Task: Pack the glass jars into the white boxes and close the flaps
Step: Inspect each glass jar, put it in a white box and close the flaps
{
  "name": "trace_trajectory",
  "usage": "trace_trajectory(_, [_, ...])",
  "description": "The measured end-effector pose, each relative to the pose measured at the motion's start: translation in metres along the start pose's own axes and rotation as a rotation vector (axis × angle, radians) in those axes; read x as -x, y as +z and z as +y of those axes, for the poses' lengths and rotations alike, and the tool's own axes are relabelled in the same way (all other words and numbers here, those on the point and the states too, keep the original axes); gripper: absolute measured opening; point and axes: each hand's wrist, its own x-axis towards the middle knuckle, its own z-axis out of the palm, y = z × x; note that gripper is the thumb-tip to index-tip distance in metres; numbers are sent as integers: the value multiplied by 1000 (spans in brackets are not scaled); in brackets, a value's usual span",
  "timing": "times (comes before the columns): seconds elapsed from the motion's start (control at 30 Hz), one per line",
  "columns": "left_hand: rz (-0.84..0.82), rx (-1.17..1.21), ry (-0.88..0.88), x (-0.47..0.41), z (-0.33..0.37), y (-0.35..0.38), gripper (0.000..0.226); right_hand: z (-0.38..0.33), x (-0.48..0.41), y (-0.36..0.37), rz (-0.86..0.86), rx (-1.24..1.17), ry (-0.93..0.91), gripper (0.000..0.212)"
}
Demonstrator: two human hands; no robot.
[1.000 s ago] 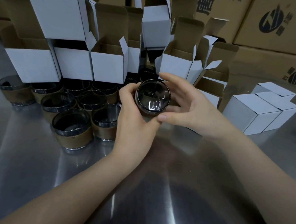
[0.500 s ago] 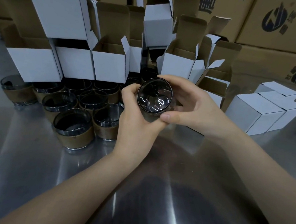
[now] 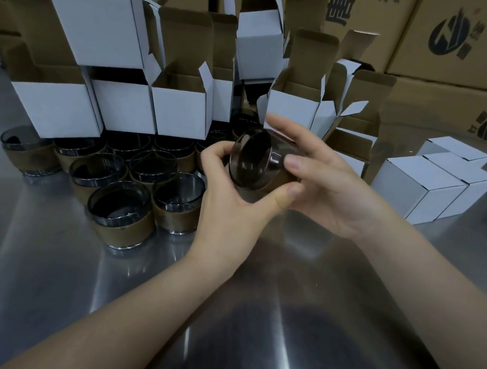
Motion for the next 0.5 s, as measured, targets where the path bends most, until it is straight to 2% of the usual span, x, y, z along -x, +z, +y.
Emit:
trace_trajectory(0.13, [-7, -69, 77, 1, 0, 1, 88, -4, 0, -7, 61, 135, -41, 75])
trace_trajectory(0.3, [19, -357, 111, 1, -1, 2, 71, -4, 0, -2, 180, 542, -97, 85])
trace_trajectory(0.37, [18, -344, 55, 0, -2, 2, 67, -3, 1, 1, 194, 659, -128, 86])
trace_trajectory(0.5, [45, -242, -4, -1, -4, -1, 60, -5, 2, 1, 188, 661, -175, 86])
